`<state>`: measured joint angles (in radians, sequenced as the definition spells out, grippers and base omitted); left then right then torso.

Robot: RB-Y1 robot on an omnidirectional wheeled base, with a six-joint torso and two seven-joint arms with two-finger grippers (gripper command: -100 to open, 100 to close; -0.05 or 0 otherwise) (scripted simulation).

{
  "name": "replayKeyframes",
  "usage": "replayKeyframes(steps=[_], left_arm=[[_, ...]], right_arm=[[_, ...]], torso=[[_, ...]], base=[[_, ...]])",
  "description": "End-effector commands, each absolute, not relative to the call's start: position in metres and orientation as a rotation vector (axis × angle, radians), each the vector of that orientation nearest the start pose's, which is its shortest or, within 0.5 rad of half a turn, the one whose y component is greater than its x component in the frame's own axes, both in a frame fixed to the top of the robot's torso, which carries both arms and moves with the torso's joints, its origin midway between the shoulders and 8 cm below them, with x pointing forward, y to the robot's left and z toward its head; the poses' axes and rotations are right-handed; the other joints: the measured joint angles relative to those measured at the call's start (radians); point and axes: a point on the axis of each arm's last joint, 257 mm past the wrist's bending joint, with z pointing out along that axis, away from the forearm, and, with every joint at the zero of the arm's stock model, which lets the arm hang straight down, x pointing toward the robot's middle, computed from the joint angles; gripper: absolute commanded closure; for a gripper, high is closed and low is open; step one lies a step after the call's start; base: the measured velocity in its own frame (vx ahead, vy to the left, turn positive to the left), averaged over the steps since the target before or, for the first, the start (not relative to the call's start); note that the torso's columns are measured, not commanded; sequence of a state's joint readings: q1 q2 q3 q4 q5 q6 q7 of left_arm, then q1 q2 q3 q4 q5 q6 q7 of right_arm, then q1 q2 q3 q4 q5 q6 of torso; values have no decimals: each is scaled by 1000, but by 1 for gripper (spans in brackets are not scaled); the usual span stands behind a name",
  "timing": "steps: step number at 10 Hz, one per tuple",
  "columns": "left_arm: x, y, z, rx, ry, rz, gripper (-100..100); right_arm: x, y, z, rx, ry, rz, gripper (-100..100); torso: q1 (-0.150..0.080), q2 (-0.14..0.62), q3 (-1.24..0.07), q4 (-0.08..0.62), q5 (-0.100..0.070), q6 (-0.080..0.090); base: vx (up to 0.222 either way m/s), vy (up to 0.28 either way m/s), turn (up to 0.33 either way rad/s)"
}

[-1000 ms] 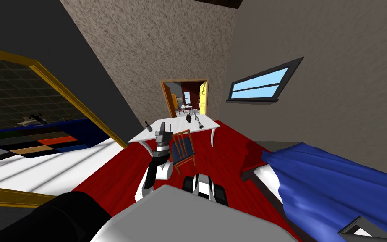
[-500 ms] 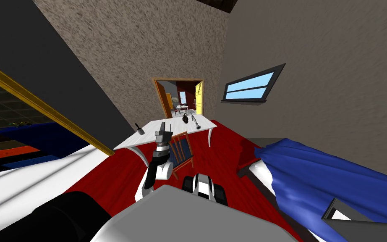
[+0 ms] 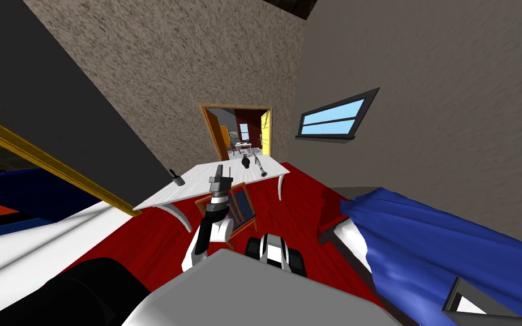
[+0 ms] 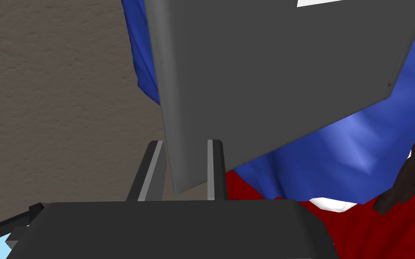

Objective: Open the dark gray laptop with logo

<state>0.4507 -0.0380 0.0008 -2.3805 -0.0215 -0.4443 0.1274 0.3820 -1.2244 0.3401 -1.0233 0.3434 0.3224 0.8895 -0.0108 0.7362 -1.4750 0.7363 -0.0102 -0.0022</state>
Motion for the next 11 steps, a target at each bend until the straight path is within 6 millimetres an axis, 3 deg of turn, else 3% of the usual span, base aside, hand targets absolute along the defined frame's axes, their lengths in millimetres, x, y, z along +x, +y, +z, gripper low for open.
replayKeyframes(steps=[1, 4, 8, 11], left_arm=[[333, 273, 74, -642, 496, -1442, 0], [333, 273, 74, -642, 496, -1442, 0], [333, 273, 74, -642, 496, -1442, 0], [333, 273, 74, -642, 496, -1442, 0]], right_arm=[[168, -805, -346, -636, 2539, -1257, 100], [148, -799, -349, -671, 2588, -1153, 100], [138, -794, -351, -688, 2614, -1096, 100], [117, -787, -352, -708, 2665, -994, 100]], torso=[[2, -1, 0, 0, 0, 1], [2, 0, 1, 0, -2, 1], [-2, -1, 0, 0, -3, 0], [-2, -3, -1, -1, -4, -1]], base=[[100, -57, -25], [104, -60, -38], [72, -30, -26], [111, -57, -42]])
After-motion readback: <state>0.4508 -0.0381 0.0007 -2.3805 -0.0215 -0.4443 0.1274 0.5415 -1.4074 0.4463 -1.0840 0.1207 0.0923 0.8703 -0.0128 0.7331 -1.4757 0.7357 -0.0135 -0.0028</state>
